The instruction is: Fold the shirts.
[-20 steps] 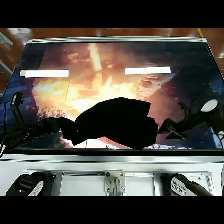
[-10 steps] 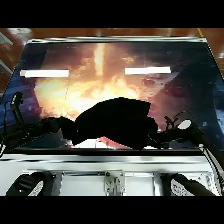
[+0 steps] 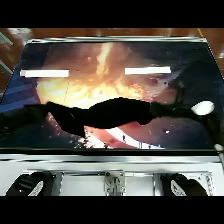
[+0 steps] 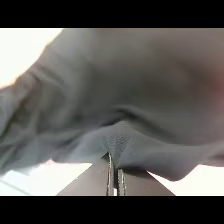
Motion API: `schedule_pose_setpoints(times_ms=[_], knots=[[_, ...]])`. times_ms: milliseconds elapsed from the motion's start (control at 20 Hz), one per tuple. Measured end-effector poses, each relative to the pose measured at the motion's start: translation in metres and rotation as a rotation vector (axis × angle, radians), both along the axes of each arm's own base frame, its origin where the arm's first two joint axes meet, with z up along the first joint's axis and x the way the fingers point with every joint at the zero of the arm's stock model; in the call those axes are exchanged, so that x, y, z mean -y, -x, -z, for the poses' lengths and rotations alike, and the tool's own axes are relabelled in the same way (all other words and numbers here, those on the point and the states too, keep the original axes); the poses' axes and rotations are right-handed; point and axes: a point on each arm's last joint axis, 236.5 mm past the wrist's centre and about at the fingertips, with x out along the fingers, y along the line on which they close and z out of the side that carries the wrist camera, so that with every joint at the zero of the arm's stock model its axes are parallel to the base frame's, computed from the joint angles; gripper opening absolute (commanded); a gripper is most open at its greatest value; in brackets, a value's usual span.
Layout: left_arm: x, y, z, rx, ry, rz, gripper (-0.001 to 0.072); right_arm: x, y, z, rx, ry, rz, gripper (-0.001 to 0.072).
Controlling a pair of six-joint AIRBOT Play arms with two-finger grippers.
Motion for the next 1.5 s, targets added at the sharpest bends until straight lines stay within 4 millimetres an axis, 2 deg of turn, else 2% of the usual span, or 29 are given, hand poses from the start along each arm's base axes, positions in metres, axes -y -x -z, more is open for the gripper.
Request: schedule_pose_setpoints(times_ms=[100,150,200,300,400,450,550,650,750,850,1000,1100,1250,1350,1500], knots=[[-0.016,0.004,-0.072,0.179,-0.041,-0.035,0.0037,0.018,-0.01,-0.113,0.307,0.075,0.026,0.0065],[-0.024,0.011,-0.107,0.265,-0.053,-0.056,0.0036,0.029,-0.003,-0.176,0.471,0.121,0.057,0.0064],[-0.033,0.021,-0.146,0.357,-0.062,-0.081,0.0037,0.04,0.011,-0.233,0.62,0.171,0.093,0.0065],[-0.051,0.049,-0.21,0.517,-0.068,-0.13,0.0037,0.057,0.052,-0.321,0.843,0.248,0.172,0.0065],[-0.066,0.077,-0.256,0.63,-0.051,-0.175,0.0037,0.067,0.095,-0.377,0.981,0.285,0.245,0.0065],[-0.072,0.09,-0.271,0.669,-0.04,-0.193,0.0036,0.072,0.113,-0.393,1.022,0.302,0.276,0.0065],[-0.082,0.109,-0.281,0.692,-0.042,-0.217,0.0037,0.079,0.142,-0.408,1.055,0.332,0.318,0.0065],[-0.09,0.116,-0.271,0.644,-0.073,-0.236,0.0037,0.083,0.159,-0.404,1.024,0.362,0.331,0.0065],[-0.096,0.117,-0.246,0.544,-0.12,-0.244,0.0037,0.085,0.164,-0.381,0.93,0.396,0.312,0.0065],[-0.102,0.113,-0.214,0.424,-0.175,-0.254,0.0037,0.087,0.162,-0.349,0.793,0.431,0.279,0.0066],[-0.105,0.1,-0.163,0.256,-0.242,-0.251,0.0037,0.097,0.145,-0.293,0.545,0.49,0.23,0.0065],[-0.104,0.084,-0.127,0.152,-0.282,-0.245,0.0037,0.103,0.124,-0.261,0.395,0.498,0.203,0.0065],[-0.098,0.048,-0.064,-0.014,-0.3,-0.252,0.0037,0.111,0.073,-0.207,0.171,0.494,0.166,0.0066],[-0.088,0.015,-0.027,-0.086,-0.26,-0.271,0.0037,0.117,0.032,-0.162,0.018,0.484,0.146,0.0066],[-0.07,-0.047,0.028,-0.145,-0.195,-0.297,0.0037,0.12,-0.036,-0.091,-0.137,0.443,0.124,0.0066]])
